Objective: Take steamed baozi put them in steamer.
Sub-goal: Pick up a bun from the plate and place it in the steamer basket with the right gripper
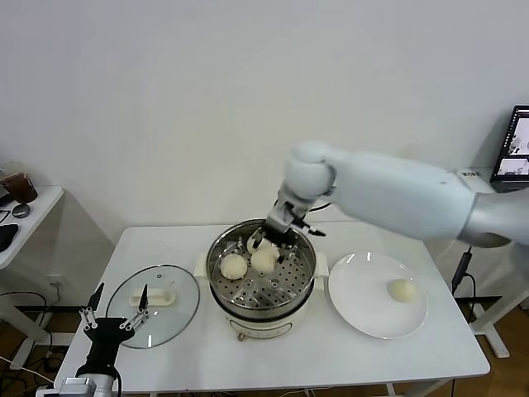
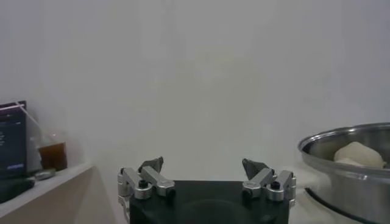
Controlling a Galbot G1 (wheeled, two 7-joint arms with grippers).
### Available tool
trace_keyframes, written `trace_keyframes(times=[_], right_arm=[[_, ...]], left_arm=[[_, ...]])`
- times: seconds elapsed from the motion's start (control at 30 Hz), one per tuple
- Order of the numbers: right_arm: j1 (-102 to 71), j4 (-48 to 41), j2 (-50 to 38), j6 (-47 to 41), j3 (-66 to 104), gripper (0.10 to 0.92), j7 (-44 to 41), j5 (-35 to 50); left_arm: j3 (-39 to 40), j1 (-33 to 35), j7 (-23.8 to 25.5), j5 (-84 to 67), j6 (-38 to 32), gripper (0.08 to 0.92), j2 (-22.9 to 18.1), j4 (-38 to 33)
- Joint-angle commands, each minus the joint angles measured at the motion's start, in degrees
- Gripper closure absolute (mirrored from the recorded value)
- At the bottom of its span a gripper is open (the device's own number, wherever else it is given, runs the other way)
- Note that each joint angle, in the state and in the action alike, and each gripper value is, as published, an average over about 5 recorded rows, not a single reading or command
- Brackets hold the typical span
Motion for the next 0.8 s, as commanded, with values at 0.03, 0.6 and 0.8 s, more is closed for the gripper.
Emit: trace_keyframes(times=[0.03, 0.6, 0.8], right_arm=[[-3.5, -1.8, 6.4, 15.4, -4.7, 0.457, 2.7, -10.9], [-5.5, -1.4, 4.8, 16.8, -4.5, 0.418, 4.0, -12.6], [-1.7, -1.2, 0.9, 13.4, -1.7, 0.264, 3.6, -9.1]], left_arm=[[-0.2, -0.2, 0.0, -0.1, 0.1, 0.177, -0.1, 0.1], [-0.1, -0.3, -0.2, -0.2, -0.1, 0.177, -0.5, 1.0], [-0.1, -0.3, -0.1, -0.2, -0.1, 0.177, -0.4, 0.8]])
